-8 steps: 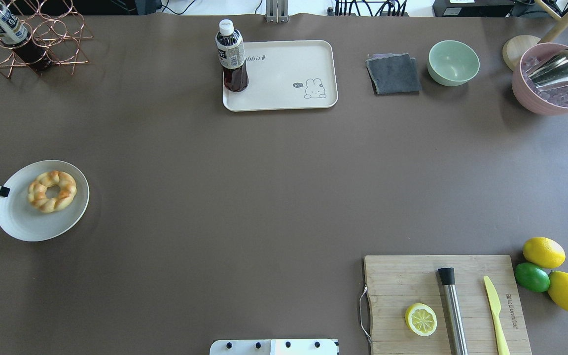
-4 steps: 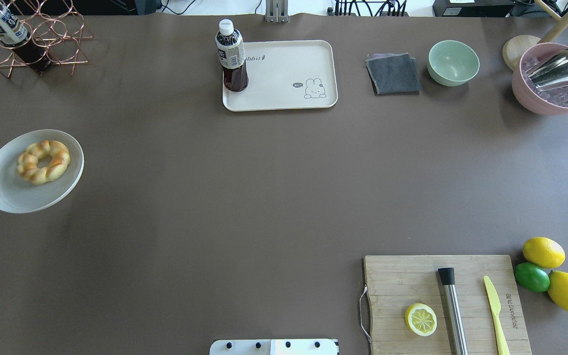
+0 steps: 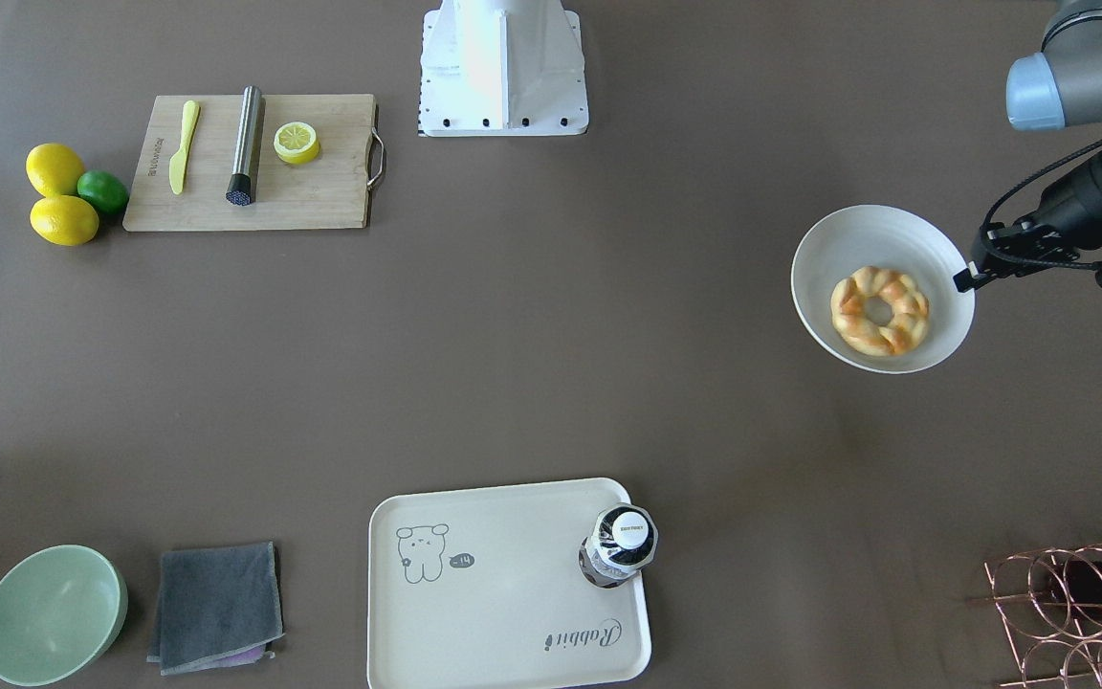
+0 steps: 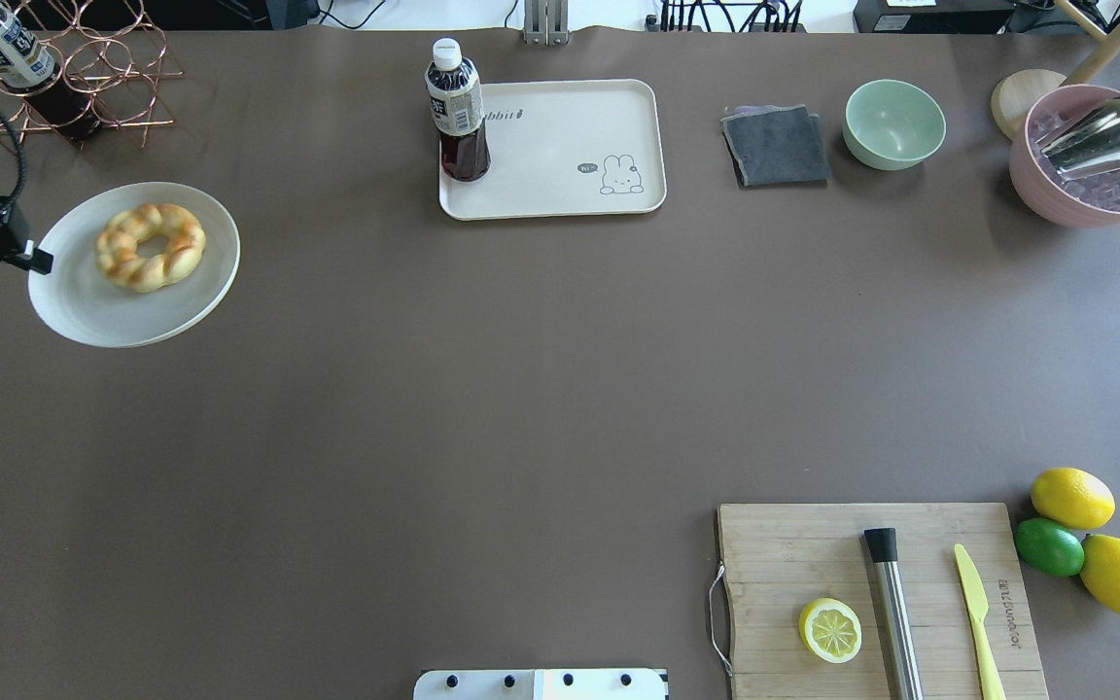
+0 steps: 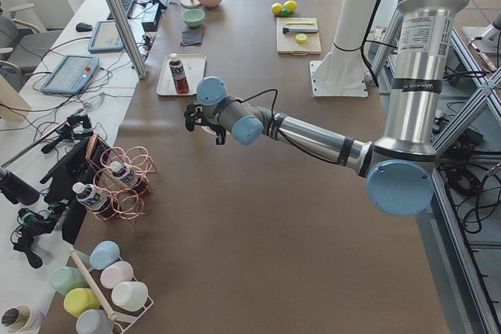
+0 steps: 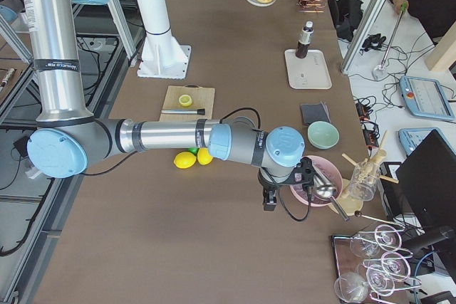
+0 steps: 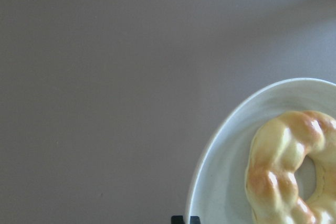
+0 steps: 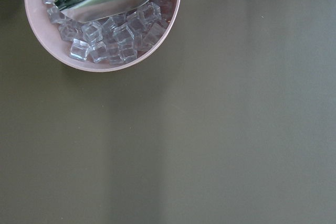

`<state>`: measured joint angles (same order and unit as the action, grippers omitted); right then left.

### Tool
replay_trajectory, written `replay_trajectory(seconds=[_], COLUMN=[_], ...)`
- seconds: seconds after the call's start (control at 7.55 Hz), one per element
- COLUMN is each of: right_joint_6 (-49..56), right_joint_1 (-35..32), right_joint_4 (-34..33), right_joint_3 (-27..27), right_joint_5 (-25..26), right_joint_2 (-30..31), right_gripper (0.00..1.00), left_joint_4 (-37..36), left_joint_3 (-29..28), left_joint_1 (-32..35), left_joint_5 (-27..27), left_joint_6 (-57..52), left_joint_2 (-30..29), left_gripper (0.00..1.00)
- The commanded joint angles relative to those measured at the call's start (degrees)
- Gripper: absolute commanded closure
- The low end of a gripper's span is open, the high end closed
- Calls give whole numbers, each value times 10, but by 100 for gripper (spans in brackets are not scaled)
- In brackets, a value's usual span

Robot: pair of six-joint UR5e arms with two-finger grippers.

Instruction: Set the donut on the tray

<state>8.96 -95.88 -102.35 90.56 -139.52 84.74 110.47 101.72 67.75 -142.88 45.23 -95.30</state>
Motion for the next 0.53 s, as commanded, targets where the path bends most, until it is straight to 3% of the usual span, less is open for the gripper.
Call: replay_trajectory(seconds=[0.0, 0.13, 0.4], right_joint_6=[-39, -42, -68], right_joint_1=[17, 27, 40], right_joint_4=[0, 3, 41], right_joint_3=[16, 22, 21], right_joint_5=[-2, -3, -23], right_joint_2=[-3, -3, -3], right_gripper=[0, 0, 0], left_joint_4=[-25, -25, -26], left_joint_3=[9, 9, 7], left_joint_1=[-88, -134, -200], left_joint_5=[64, 100, 117], left_joint_6=[167, 236, 340], left_joint_2=[-103, -137, -201], left_gripper=[100, 100, 100])
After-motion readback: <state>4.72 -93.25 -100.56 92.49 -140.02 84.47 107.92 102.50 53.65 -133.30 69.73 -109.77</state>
